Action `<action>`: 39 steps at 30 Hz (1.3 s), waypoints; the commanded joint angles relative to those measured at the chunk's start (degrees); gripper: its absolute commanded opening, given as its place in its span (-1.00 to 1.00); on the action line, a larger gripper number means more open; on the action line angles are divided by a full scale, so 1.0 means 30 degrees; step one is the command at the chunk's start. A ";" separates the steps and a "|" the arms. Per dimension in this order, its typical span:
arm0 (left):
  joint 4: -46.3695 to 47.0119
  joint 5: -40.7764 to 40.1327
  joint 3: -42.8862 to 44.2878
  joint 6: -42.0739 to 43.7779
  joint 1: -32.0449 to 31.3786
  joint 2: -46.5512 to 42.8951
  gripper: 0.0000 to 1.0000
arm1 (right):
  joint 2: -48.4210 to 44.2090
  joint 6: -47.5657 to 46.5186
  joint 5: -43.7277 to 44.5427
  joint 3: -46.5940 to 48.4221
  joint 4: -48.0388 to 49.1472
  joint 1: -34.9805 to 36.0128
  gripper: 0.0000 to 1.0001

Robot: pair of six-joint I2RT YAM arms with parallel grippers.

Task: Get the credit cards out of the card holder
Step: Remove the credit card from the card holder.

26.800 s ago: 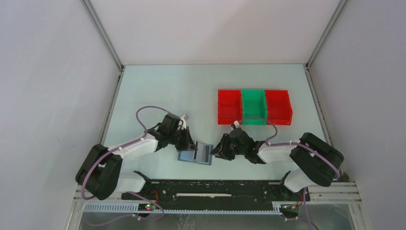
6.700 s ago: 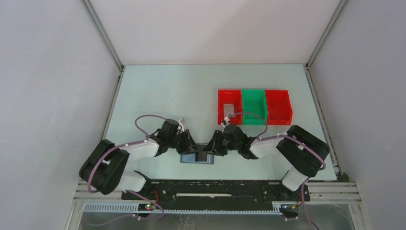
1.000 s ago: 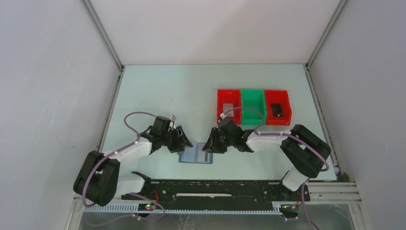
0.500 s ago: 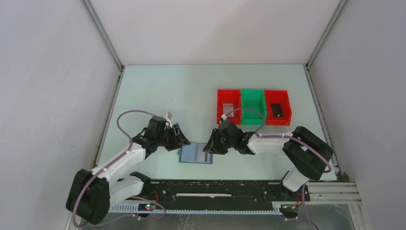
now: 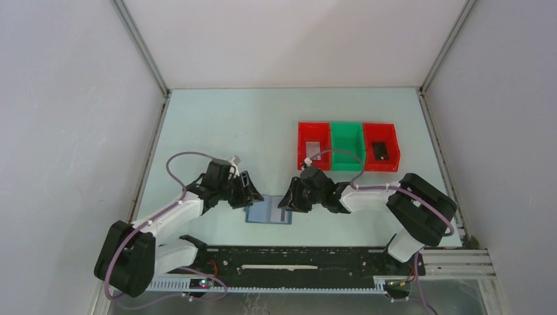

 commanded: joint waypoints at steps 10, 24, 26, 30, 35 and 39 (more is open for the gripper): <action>0.0755 -0.0708 -0.0534 -0.0268 -0.0089 0.1359 0.14 | -0.0513 0.0107 0.0845 -0.0016 -0.0165 0.0212 -0.04; 0.0952 -0.0727 -0.0511 -0.0089 -0.0089 0.2086 0.13 | -0.0903 0.0054 0.1418 -0.0023 -0.0702 0.0404 -0.04; 0.0938 -0.0742 -0.0462 -0.0021 -0.0093 0.2178 0.13 | -0.1057 -0.0020 0.1584 0.0006 -0.0812 0.0528 -0.04; 0.0953 -0.0771 -0.0432 0.0011 -0.0107 0.2239 0.13 | -0.0987 0.0018 0.1619 -0.0008 -0.0790 0.0639 -0.04; 0.0938 -0.0760 -0.0388 0.0040 -0.0089 0.2202 0.13 | -0.0447 0.0208 0.1347 -0.0023 -0.0437 0.0735 -0.04; 0.0927 -0.0770 -0.0401 0.0040 -0.0085 0.2191 0.13 | -0.0559 0.0175 0.1720 -0.0009 -0.0733 0.0782 -0.04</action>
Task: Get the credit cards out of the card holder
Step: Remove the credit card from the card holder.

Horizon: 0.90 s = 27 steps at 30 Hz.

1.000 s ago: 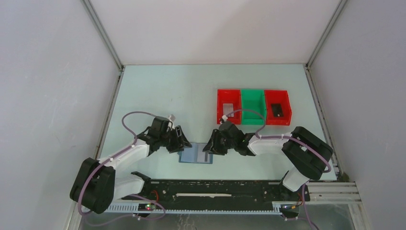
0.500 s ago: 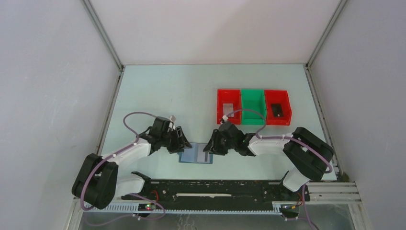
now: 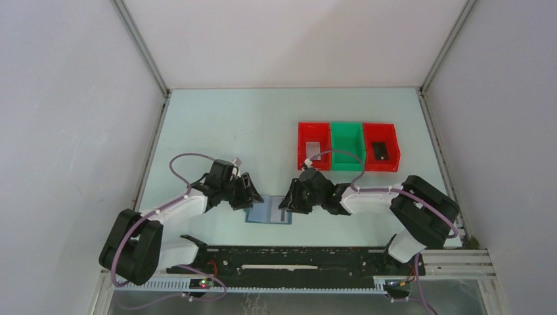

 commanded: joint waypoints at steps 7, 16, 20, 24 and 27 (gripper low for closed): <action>0.0078 -0.0343 -0.0243 0.0215 -0.0090 0.0176 0.13 | -0.0378 -0.0048 0.1080 -0.0009 -0.0378 0.0280 -0.04; 0.0071 -0.0299 -0.0169 0.0215 -0.0102 0.0177 0.13 | 0.0234 -0.0053 0.0512 0.0008 0.0237 0.0339 -0.03; 0.0077 -0.0260 -0.0183 0.0215 -0.0091 0.0177 0.13 | 0.0492 0.0035 0.0286 0.0019 0.0538 0.0352 -0.03; 0.0100 -0.0256 -0.0139 0.0215 -0.0089 0.0250 0.13 | 0.0796 0.0118 -0.0190 0.0021 0.1026 0.0338 -0.03; 0.0078 -0.0225 -0.0125 0.0215 -0.0089 0.0285 0.13 | 0.1080 0.0315 -0.0778 0.0018 0.1738 0.0326 -0.03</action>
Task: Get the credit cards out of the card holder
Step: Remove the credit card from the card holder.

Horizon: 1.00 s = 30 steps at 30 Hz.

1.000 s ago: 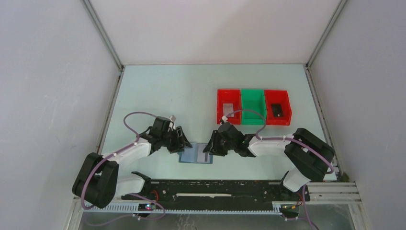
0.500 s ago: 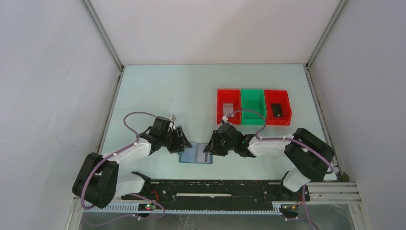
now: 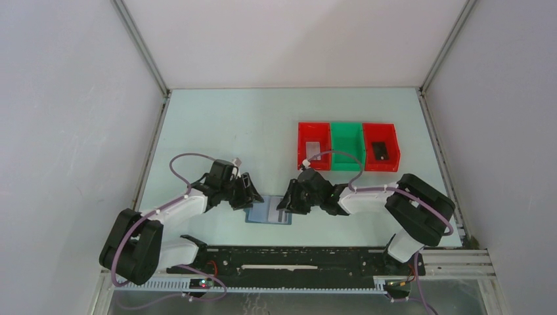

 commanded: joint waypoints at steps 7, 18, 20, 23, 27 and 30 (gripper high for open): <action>0.0071 -0.0200 -0.0153 0.0208 -0.0089 0.0232 0.13 | 0.0711 0.0435 -0.1174 0.0013 0.2188 0.0204 -0.03; 0.0040 -0.0140 -0.0169 0.0208 -0.0089 0.0083 0.13 | 0.0171 0.0287 -0.0627 0.0306 0.1606 0.0219 -0.05; 0.0014 -0.0161 -0.0184 0.0208 -0.0089 0.0064 0.13 | -0.0534 0.0278 0.0460 0.0198 0.0512 0.0312 -0.05; 0.0054 -0.0176 -0.0184 0.0208 -0.0091 0.0086 0.13 | -0.1311 0.0475 0.1465 -0.0209 -0.0230 0.0317 -0.03; 0.0050 -0.0159 -0.0156 0.0208 -0.0089 0.0112 0.13 | -0.1514 0.0650 0.1796 -0.0512 -0.0343 0.0335 -0.03; 0.0042 -0.0127 -0.0104 0.0237 -0.0092 0.0144 0.13 | -0.1198 0.0680 0.1583 -0.0507 -0.0040 0.0317 -0.03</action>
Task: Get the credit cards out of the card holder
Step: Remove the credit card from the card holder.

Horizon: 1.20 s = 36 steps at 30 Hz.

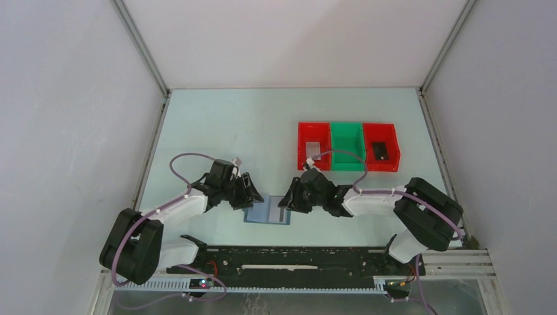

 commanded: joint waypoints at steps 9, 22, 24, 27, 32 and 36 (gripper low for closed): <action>-0.0162 -0.0131 -0.0067 0.0266 -0.0089 0.0119 0.13 | 0.0794 0.0404 0.0069 -0.0153 0.0358 0.0005 -0.02; -0.0219 -0.0141 0.0030 0.0325 -0.0089 0.0252 0.13 | 0.0870 -0.0080 -0.0535 0.0250 0.0941 0.0049 -0.03; -0.0212 -0.0173 -0.0008 0.0325 -0.0096 0.0229 0.13 | 0.0805 -0.0215 -0.0473 0.0396 0.0810 0.0108 -0.03; -0.0199 -0.0173 -0.0004 0.0325 -0.0087 0.0223 0.13 | 0.0859 -0.0370 -0.0512 0.0620 0.0675 0.0194 -0.03; -0.0214 -0.0132 -0.0037 0.0325 -0.0089 0.0192 0.13 | 0.1086 -0.0626 -0.0684 0.0986 0.0520 0.0325 -0.04; -0.0211 -0.0145 -0.0067 0.0325 -0.0096 0.0135 0.13 | 0.1208 -0.0890 -0.0687 0.1432 0.0204 0.0455 -0.03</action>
